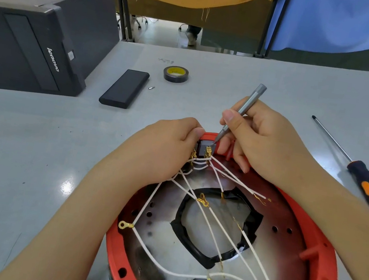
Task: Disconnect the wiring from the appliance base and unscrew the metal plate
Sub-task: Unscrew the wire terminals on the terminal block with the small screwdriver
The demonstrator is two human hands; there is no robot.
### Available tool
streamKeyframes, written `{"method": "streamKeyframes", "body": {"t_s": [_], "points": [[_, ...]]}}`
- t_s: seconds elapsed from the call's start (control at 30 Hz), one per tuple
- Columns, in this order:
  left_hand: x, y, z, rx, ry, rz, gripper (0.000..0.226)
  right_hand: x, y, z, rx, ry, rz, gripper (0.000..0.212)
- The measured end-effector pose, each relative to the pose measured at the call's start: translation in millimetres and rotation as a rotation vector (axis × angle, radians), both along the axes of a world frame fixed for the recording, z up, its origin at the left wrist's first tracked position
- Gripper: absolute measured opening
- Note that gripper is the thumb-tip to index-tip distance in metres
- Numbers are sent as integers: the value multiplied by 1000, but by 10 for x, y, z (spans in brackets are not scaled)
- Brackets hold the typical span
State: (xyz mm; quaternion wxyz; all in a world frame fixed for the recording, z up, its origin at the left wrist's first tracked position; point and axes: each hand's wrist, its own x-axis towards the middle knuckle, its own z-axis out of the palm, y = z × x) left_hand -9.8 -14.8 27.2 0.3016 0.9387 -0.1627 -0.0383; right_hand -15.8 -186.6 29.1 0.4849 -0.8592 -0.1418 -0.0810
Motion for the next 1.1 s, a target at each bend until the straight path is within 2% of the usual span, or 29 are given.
{"method": "streamKeyframes", "body": {"t_s": [0.47, 0.67, 0.93, 1.1], "points": [[12, -5, -11, 1, -5, 6, 29, 4, -11, -5, 3, -6, 7, 18], [18, -3, -13, -1, -4, 10, 28, 70, -18, 0, 42, 93, 38, 20], [23, -3, -12, 16, -12, 7, 27, 205, 65, 66, -23, 229, 13, 26], [28, -4, -15, 3, -4, 11, 28, 204, 104, 78, -37, 237, 2, 27]]}}
